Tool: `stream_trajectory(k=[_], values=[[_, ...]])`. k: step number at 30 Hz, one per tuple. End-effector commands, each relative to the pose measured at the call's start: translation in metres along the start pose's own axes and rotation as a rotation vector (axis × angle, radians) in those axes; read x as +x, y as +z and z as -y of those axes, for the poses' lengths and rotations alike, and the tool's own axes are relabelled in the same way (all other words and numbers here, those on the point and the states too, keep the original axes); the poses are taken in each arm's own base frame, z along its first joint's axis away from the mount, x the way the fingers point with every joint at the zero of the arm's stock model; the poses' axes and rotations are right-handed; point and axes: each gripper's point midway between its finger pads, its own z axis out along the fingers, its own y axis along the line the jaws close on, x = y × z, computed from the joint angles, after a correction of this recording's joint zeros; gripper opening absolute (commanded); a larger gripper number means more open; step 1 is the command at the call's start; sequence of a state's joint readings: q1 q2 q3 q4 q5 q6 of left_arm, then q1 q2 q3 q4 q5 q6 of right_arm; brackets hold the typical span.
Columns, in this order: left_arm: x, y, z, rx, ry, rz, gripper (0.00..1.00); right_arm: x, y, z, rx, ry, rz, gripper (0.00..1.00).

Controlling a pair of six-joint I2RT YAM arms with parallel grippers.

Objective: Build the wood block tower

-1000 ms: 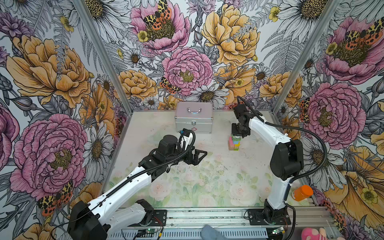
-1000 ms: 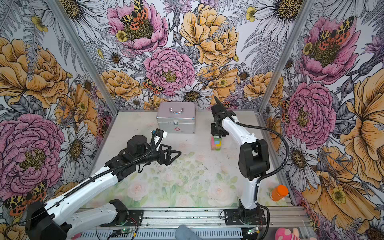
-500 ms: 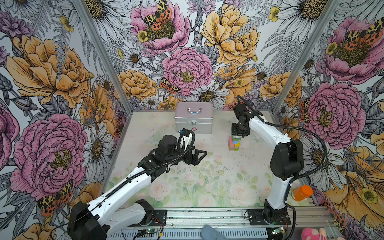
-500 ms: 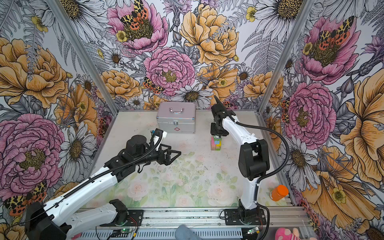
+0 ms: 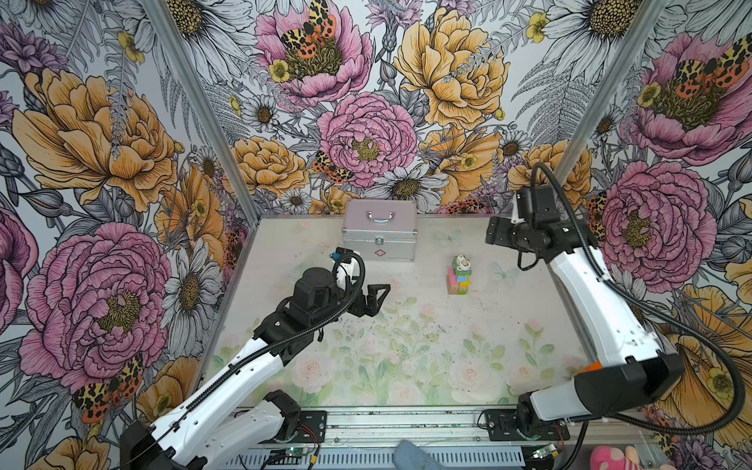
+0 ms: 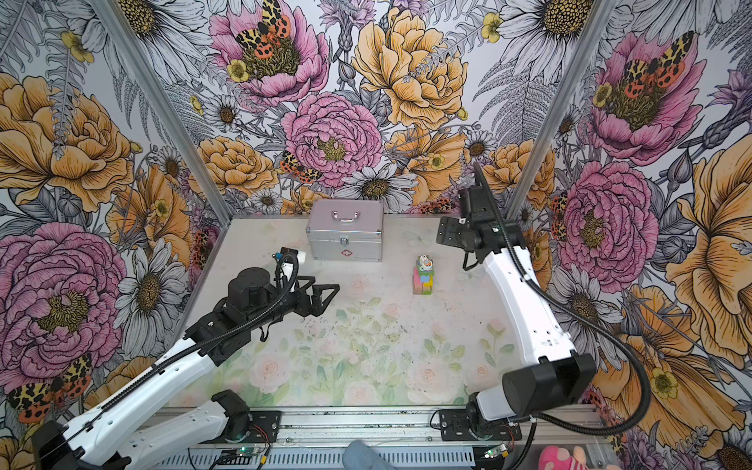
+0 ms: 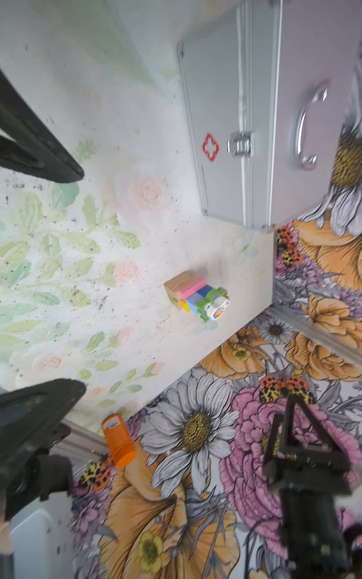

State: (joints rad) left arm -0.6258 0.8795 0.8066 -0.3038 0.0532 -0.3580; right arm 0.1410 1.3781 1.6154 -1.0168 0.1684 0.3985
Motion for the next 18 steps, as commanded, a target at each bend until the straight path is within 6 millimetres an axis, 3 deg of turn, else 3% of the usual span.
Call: stream_trajectory(k=[1,10,15,18], values=[[0.002,-0.025,-0.075,-0.393,-0.045,0.112,0.99,0.042,0.018,0.039,0.12,0.02,-0.08,0.99],[0.035,-0.084,-0.148,-0.728,-0.169,0.329,0.99,0.121,0.015,0.117,0.271,0.238,0.01,1.0],[0.039,-0.114,-0.174,-0.902,-0.111,0.419,0.99,0.148,0.024,0.145,0.322,0.385,0.02,1.0],[0.036,-0.116,-0.178,-0.947,-0.043,0.441,0.99,0.163,0.038,0.158,0.34,0.425,-0.014,1.0]])
